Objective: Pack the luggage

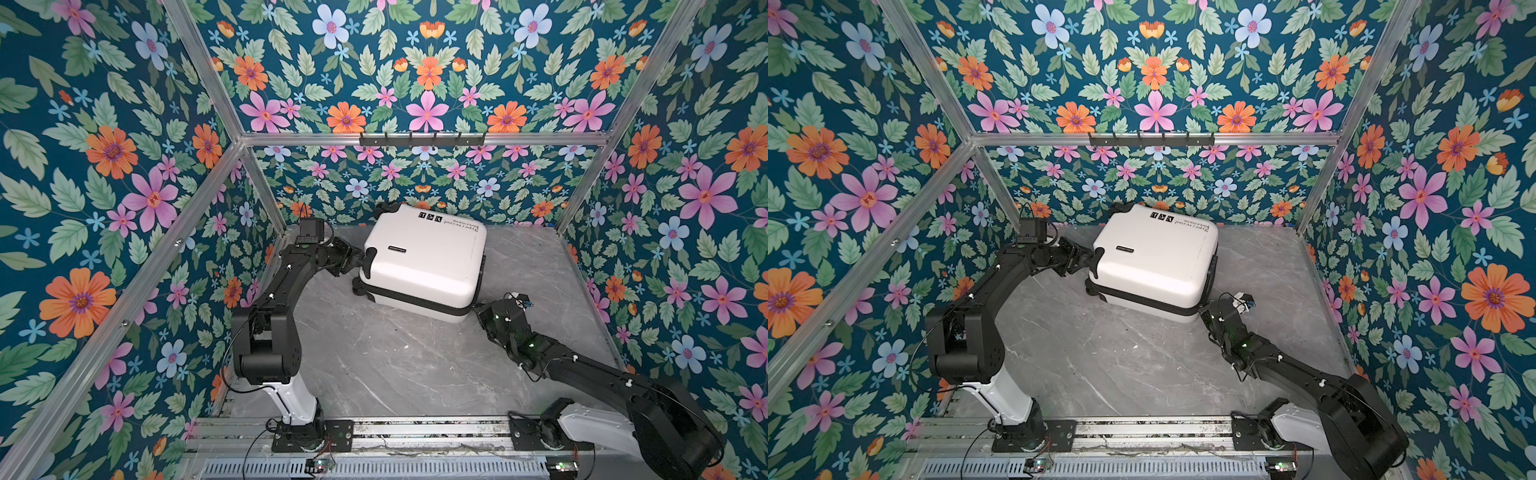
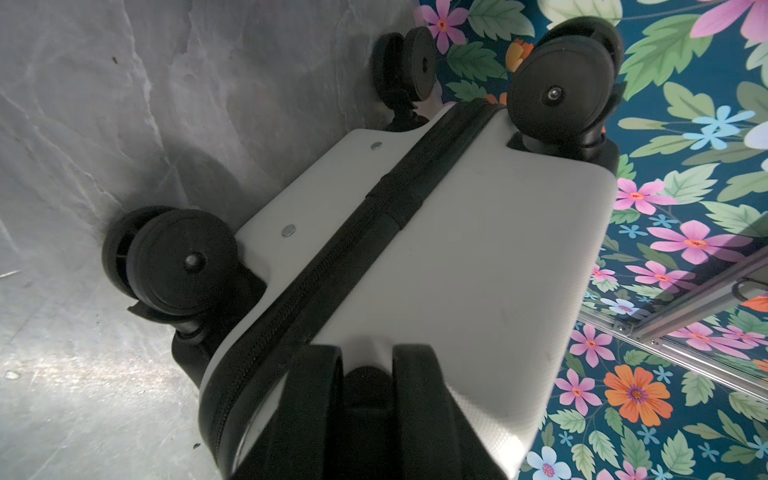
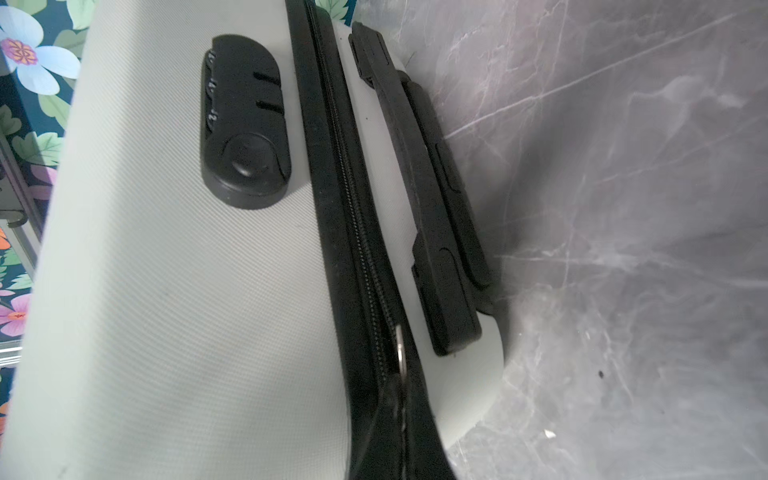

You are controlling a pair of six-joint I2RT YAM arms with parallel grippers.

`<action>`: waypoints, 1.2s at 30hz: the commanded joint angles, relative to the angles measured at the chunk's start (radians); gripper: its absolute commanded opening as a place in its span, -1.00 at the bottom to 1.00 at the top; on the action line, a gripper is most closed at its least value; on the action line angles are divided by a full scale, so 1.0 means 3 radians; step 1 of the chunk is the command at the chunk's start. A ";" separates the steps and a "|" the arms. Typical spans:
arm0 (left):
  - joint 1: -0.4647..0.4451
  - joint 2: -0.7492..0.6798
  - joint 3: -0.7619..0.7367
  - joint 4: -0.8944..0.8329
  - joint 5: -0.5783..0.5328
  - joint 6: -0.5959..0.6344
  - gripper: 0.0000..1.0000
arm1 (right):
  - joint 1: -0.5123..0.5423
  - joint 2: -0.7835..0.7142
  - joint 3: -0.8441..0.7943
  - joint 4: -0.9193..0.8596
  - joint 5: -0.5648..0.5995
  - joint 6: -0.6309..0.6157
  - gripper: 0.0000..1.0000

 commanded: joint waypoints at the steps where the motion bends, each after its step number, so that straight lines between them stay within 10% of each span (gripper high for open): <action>1: 0.0031 -0.0049 0.0031 0.0202 -0.0284 0.0509 -1.00 | -0.0047 0.0106 0.0115 0.0104 0.0066 -0.0252 -1.00; 5: 0.0033 -0.0056 0.0153 0.0097 -0.0319 0.0574 -1.00 | 0.0012 0.0222 0.0096 0.0364 -0.0279 -0.0387 -1.00; 9: 0.0033 -0.0096 0.0388 -0.0290 -0.0590 0.0731 0.03 | 0.0165 0.0222 -0.0061 0.0602 -0.0320 -0.0397 -1.00; 15: -0.0025 -0.0368 0.0559 -0.0744 -0.1189 0.0918 0.41 | 0.0474 0.0265 -0.0139 0.0801 -0.0260 -0.0380 -1.00; 20: -0.0212 -0.0631 0.0551 -0.0935 -0.1499 0.0935 0.47 | 0.0742 0.0459 -0.0080 0.0975 -0.0190 -0.0305 -1.00; 36: -0.2443 -0.0770 0.0675 -0.1226 -0.2120 0.0169 0.38 | 0.1196 0.1558 -0.0192 0.2429 -0.0172 0.0370 -1.00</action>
